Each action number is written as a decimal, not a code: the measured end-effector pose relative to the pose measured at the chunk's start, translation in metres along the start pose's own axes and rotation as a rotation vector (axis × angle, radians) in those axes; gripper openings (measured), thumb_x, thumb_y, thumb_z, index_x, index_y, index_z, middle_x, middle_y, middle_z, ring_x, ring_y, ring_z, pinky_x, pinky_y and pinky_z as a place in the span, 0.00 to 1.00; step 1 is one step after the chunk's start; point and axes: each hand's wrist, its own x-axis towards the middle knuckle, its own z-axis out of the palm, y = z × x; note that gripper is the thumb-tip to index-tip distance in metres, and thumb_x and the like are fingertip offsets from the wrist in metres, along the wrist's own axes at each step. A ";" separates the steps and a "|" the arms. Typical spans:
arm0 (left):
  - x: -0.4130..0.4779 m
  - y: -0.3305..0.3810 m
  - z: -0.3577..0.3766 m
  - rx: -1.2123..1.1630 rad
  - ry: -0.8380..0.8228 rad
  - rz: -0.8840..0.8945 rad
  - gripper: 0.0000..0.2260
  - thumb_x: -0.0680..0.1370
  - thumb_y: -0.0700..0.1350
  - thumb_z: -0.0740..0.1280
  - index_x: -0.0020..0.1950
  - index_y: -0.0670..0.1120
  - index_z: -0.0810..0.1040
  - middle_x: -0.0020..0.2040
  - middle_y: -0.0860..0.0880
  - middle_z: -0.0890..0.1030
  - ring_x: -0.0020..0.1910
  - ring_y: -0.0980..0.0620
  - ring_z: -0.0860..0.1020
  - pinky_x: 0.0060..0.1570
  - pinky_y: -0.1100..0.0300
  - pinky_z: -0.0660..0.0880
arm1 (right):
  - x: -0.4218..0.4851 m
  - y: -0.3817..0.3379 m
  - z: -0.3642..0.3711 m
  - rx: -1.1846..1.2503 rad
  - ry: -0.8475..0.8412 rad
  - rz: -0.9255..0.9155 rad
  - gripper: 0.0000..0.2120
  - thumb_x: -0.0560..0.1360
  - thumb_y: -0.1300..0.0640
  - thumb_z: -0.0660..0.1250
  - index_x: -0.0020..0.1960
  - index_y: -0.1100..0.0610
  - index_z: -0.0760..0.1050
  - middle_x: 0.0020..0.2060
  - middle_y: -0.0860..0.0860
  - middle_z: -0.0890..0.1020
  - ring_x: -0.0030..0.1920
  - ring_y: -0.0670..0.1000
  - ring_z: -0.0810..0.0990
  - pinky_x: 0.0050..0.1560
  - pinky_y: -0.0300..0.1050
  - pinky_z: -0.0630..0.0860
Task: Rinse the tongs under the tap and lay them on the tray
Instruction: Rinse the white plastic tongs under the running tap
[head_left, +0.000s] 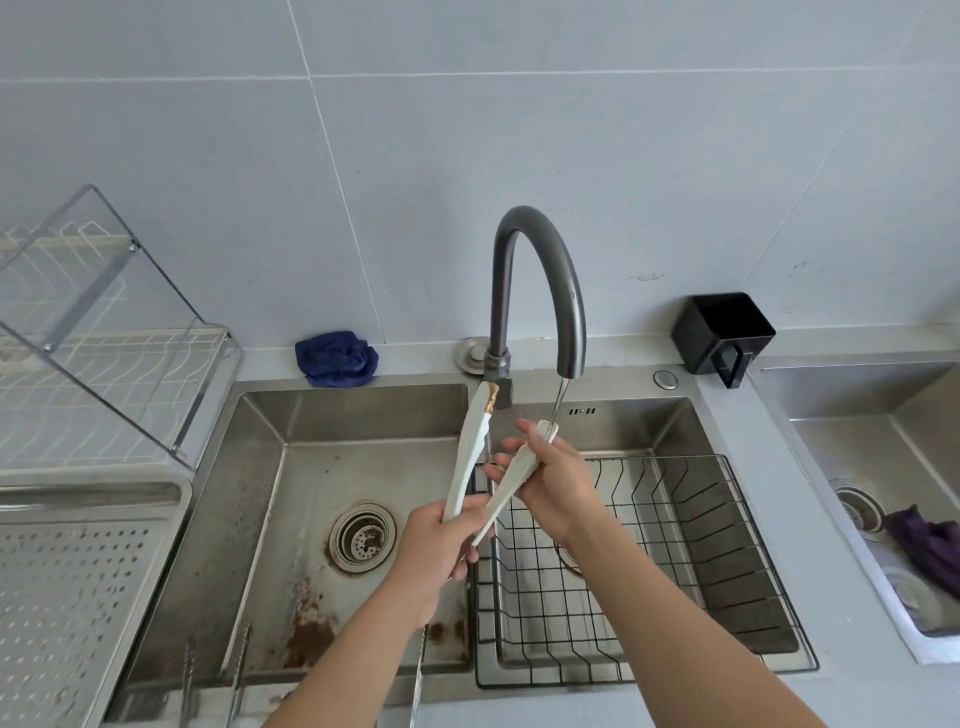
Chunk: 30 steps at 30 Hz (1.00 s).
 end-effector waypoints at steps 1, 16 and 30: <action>0.001 -0.002 0.002 -0.004 0.002 0.013 0.08 0.78 0.40 0.71 0.53 0.48 0.87 0.39 0.44 0.84 0.27 0.53 0.73 0.24 0.63 0.64 | 0.001 -0.003 0.001 -0.031 0.035 -0.013 0.21 0.84 0.49 0.61 0.66 0.66 0.73 0.37 0.58 0.80 0.36 0.57 0.81 0.48 0.57 0.84; 0.005 -0.013 0.001 -0.270 -0.045 -0.182 0.09 0.80 0.46 0.70 0.52 0.40 0.81 0.36 0.39 0.83 0.24 0.51 0.71 0.18 0.65 0.61 | 0.001 -0.008 0.017 0.313 -0.086 -0.005 0.12 0.82 0.52 0.64 0.43 0.57 0.77 0.33 0.49 0.70 0.29 0.48 0.68 0.31 0.41 0.73; 0.017 -0.014 0.005 -0.217 0.060 -0.217 0.18 0.82 0.57 0.65 0.53 0.41 0.77 0.26 0.45 0.77 0.20 0.52 0.69 0.17 0.65 0.62 | -0.015 -0.006 0.018 0.108 -0.276 -0.068 0.05 0.82 0.57 0.65 0.55 0.59 0.75 0.40 0.56 0.78 0.38 0.53 0.77 0.42 0.48 0.78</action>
